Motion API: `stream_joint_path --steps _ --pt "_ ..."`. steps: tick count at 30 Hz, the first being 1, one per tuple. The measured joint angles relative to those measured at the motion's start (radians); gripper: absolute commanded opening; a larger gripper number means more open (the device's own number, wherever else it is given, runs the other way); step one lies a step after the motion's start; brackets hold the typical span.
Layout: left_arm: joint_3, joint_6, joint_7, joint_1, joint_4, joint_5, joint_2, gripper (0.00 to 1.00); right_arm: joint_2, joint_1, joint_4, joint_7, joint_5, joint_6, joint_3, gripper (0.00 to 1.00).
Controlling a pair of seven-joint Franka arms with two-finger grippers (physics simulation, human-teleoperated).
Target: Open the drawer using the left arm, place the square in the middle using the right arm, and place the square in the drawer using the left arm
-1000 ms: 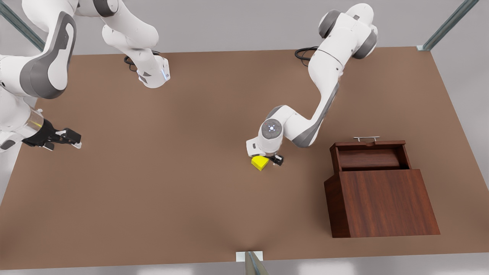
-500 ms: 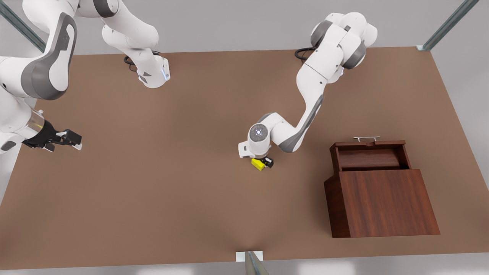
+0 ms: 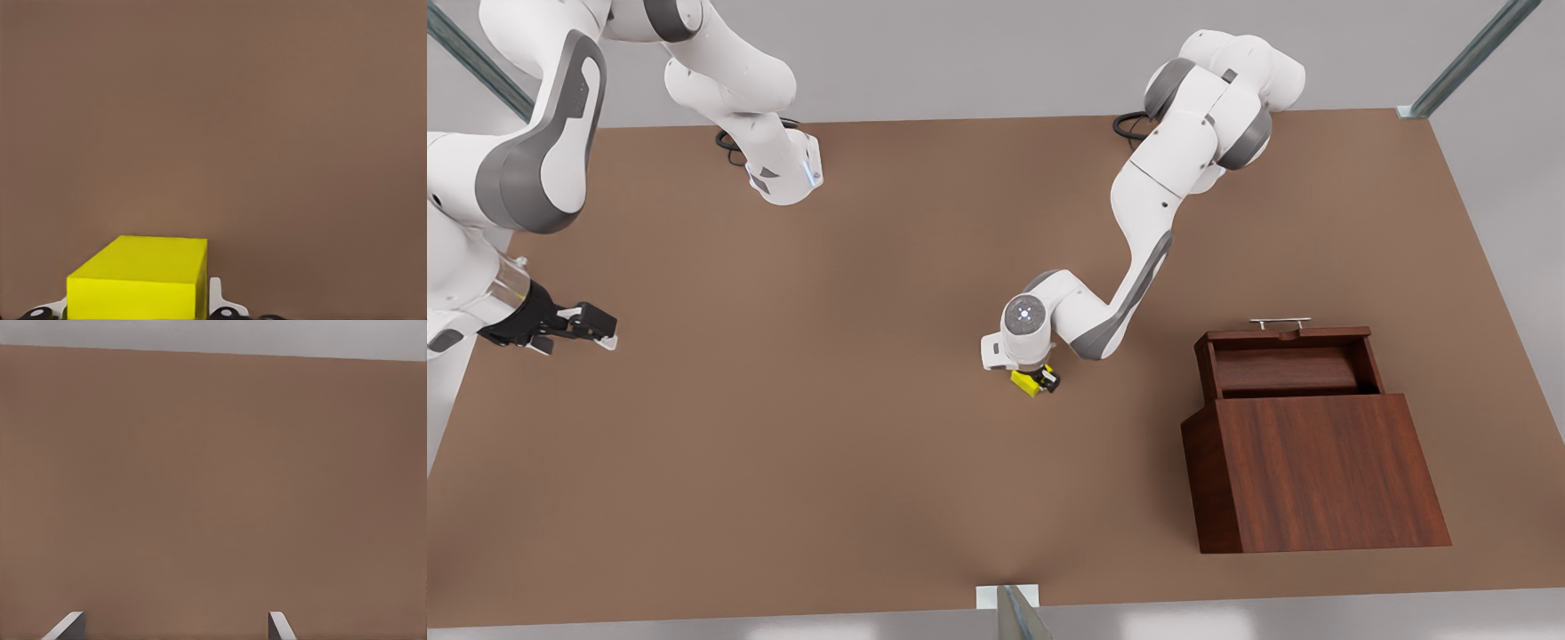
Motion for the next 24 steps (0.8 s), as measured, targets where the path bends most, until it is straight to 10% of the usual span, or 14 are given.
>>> stream_joint_path --steps 9,18,24 --pt "0.0 -0.008 0.003 0.002 0.008 0.007 -0.02 0.74 0.0 0.002 0.001 0.0 -0.001 0.0 0.0 1.0" --pt "0.019 -0.392 0.22 0.021 0.003 -0.054 -0.343 0.76 -0.001 -0.002 0.009 0.0 -0.001 0.0 0.0 1.0" --pt "0.297 -0.503 0.73 0.025 -0.001 -0.184 -0.447 0.76 -0.001 0.001 0.009 0.0 -0.001 0.0 0.0 1.0"
